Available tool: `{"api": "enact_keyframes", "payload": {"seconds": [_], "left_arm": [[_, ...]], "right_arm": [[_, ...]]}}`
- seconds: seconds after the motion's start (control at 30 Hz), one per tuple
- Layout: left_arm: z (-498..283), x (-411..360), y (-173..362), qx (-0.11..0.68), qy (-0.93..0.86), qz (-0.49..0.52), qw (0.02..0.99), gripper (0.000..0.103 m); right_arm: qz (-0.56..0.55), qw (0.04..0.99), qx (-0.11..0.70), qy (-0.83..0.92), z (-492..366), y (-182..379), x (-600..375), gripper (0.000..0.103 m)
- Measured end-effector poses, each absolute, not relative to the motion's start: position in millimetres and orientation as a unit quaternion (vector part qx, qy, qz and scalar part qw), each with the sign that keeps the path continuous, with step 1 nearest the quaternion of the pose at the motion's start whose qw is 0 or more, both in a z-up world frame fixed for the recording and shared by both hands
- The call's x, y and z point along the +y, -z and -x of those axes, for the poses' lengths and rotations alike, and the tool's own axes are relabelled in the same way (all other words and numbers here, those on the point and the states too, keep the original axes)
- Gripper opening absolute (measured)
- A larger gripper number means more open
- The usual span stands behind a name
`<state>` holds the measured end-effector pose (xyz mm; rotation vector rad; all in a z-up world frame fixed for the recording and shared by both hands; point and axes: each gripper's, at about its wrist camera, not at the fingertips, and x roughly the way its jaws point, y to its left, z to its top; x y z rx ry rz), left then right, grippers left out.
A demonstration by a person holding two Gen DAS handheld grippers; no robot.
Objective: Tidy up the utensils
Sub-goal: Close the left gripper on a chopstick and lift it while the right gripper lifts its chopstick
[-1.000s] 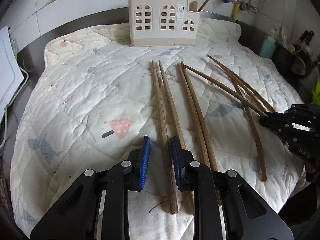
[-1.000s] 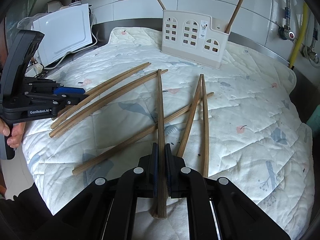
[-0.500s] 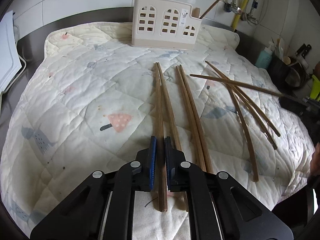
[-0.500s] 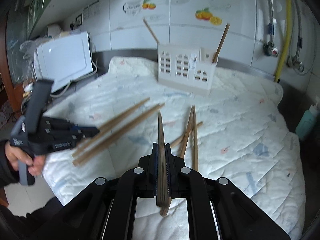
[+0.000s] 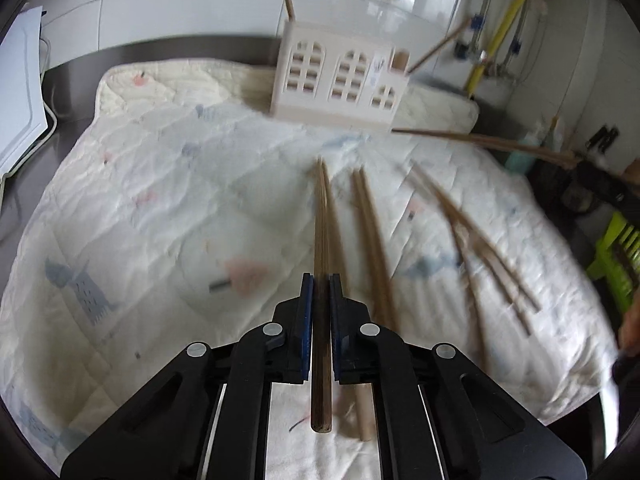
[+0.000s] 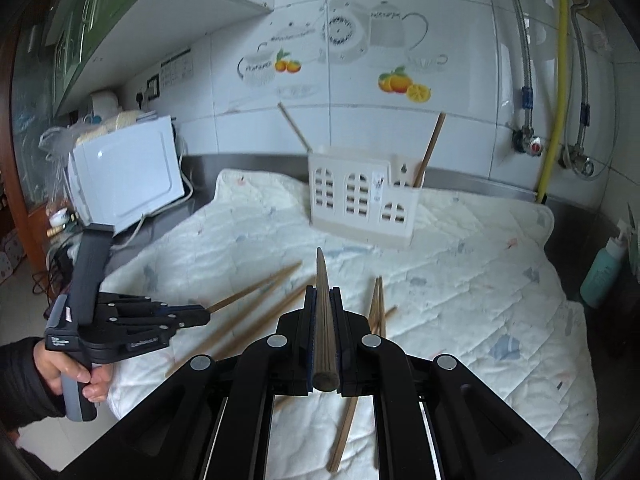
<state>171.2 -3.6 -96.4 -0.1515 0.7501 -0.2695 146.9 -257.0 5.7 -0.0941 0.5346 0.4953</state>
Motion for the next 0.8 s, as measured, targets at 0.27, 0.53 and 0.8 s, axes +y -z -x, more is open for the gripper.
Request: {"api": "enact_keyframes", "payload": {"seconds": [0.27,0.53,0.8], "left_arm": [[-188,3,58,0.313,0.143,0.081,0.936,0.005],[-206,4,32,0.294,0.162,0.069,0.940,0.005],[-227,-1,-18,0.263,0.181,0.037,0.947,0.005]], "right_arm": [[0.027,0.940,0.239,-0.243,-167,-38,-254,0.006],[0.028,0.941,0.242,-0.234,-198,-66,-252,0.006],[0.059,0.944,0.257,-0.199,-250,-99,-259,0.006]]}}
